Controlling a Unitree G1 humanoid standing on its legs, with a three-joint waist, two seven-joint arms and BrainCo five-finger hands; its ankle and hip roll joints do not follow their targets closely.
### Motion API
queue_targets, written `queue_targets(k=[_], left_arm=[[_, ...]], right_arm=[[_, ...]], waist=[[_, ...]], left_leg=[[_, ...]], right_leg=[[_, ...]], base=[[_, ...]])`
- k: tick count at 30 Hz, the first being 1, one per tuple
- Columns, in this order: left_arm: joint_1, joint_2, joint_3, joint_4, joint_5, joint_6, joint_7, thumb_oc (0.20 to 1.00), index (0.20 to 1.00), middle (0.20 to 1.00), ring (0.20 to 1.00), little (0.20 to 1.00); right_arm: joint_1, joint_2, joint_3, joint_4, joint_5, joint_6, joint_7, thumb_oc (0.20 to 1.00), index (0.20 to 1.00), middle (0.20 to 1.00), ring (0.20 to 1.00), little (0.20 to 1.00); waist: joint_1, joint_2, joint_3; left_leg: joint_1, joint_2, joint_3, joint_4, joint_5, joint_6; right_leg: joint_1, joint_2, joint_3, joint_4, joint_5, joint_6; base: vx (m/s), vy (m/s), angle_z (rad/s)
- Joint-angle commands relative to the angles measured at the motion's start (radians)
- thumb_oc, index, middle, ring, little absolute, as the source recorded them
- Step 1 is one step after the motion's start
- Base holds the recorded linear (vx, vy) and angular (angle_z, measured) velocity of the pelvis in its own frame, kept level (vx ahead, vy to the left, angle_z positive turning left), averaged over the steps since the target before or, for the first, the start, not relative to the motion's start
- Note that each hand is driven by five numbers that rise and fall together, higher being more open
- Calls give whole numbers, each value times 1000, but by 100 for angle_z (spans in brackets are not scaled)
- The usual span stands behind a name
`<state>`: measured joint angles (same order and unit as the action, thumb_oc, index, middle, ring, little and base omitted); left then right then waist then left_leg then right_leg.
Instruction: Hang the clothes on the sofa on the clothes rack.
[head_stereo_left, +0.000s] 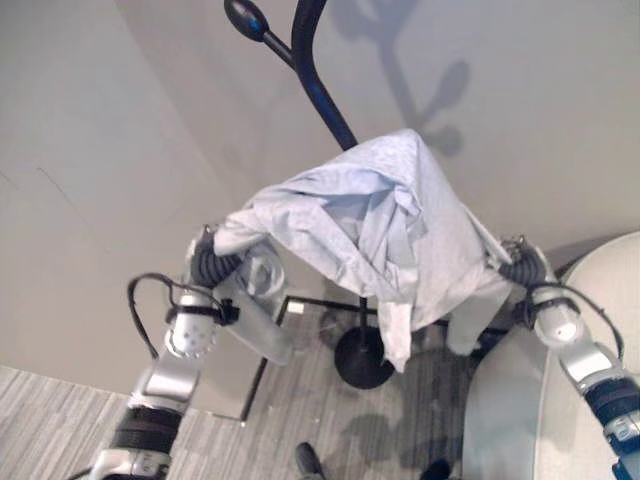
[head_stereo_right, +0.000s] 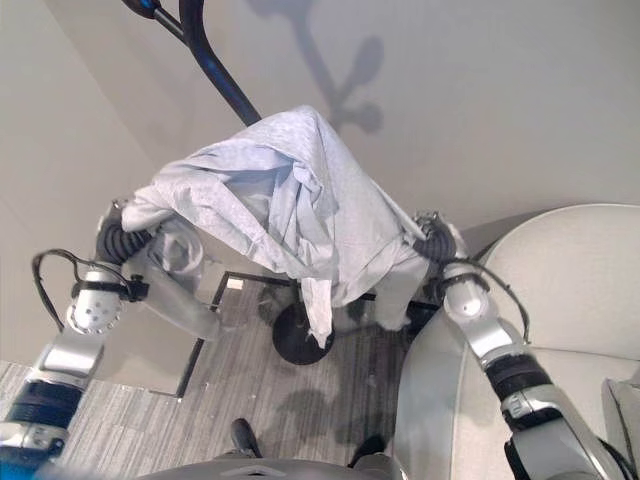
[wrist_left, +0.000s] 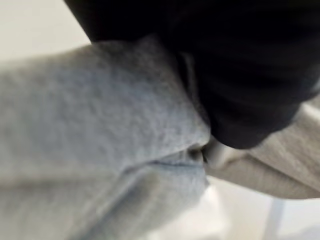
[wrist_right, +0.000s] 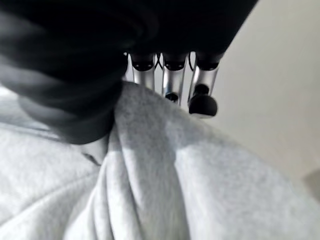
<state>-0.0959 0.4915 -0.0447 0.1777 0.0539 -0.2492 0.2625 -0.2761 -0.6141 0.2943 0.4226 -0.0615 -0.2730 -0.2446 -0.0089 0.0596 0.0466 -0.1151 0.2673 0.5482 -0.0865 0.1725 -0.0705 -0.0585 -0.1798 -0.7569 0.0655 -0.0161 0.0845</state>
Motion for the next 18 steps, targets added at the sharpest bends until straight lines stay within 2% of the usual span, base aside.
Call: queue_targets(k=[1,3,9,18], left_arm=[[-13,-5,0,27,-134,-47,-42,1000,1000,1000,1000,1000],[19,-51,-70,48,-150,-42,-67,1000,1000,1000,1000,1000],[80,-85,-136,125,-150,-20,-83,1000,1000,1000,1000,1000],[138,-139,-131,278,-207,0,-73,1000,1000,1000,1000,1000]], right_arm=[[-39,41,42,-30,14,-46,10,200,200,200,200,200],[-24,103,95,-26,14,-44,18,200,200,200,200,200],[18,166,151,9,25,-38,26,200,200,200,200,200],[86,190,179,92,36,-28,31,200,200,200,200,200]], waist=[[8,-24,25],[4,-26,27],[6,-25,27],[7,-17,9]], left_leg=[[126,129,77,20,68,-162],[132,134,78,20,68,-162],[135,140,79,21,66,-161],[140,132,62,21,64,-159]], right_leg=[[13,4,50,-48,-4,2],[24,13,56,-58,-4,-2],[33,22,57,-65,-5,-4],[54,21,56,-69,-4,0]], base=[[-9,0,-4],[-11,-10,-5],[-5,-1,-2],[0,2,0]])
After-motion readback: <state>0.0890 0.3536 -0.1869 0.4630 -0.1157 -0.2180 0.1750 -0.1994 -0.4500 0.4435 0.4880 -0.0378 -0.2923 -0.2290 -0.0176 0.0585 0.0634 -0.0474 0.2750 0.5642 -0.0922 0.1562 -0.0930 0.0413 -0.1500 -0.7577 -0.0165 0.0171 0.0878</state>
